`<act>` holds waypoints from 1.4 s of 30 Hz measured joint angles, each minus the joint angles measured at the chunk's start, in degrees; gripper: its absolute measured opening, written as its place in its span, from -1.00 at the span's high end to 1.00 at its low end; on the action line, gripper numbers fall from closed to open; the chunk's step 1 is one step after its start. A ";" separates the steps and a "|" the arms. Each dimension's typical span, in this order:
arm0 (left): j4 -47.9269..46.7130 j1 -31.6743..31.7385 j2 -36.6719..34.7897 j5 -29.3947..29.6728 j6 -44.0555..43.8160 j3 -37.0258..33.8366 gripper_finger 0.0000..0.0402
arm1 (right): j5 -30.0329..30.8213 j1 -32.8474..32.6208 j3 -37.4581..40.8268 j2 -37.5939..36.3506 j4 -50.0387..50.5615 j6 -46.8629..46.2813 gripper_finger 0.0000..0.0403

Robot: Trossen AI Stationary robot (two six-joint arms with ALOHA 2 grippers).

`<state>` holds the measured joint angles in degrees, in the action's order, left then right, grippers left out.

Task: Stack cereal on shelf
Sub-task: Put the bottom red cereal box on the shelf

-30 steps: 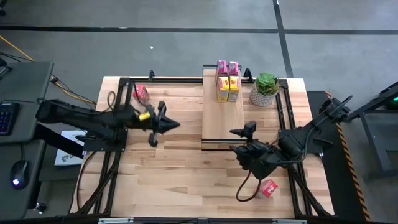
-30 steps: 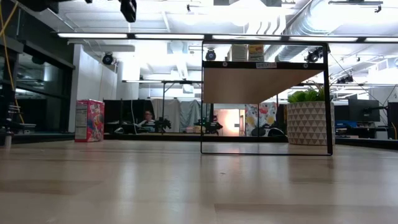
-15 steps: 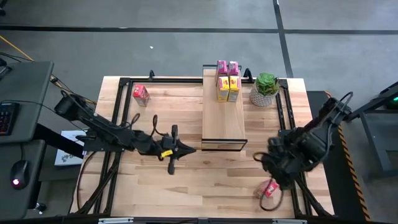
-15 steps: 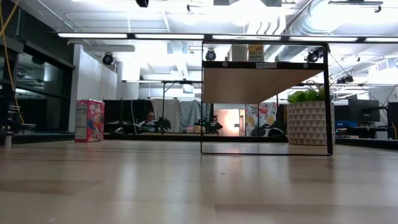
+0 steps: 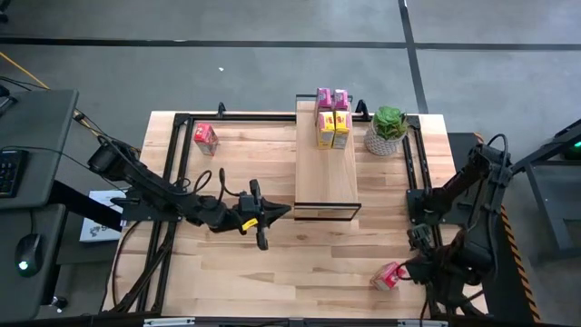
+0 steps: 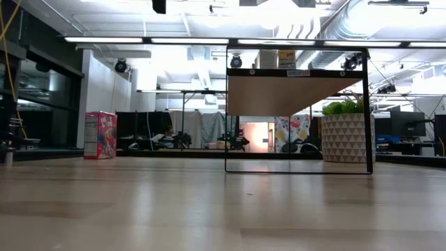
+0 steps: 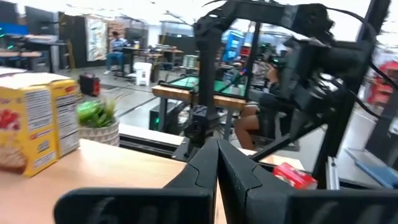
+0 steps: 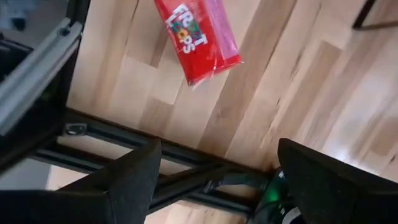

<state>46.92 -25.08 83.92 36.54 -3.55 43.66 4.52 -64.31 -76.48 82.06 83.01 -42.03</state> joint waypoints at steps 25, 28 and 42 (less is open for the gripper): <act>-0.24 -0.02 0.35 4.23 -6.40 -0.02 1.00 | 8.51 -0.88 5.02 3.33 -17.41 19.28 -0.57; -0.25 -0.02 0.36 4.21 -6.87 -0.02 1.00 | 8.54 -0.08 5.02 5.59 -17.42 21.15 -0.57; -0.26 -0.02 0.35 4.21 -6.85 -0.02 1.00 | 3.56 5.41 5.02 12.30 -17.34 27.11 -0.55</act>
<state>46.67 -25.10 84.27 40.75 -10.39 43.64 8.09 -58.91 -71.46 94.37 65.67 -14.92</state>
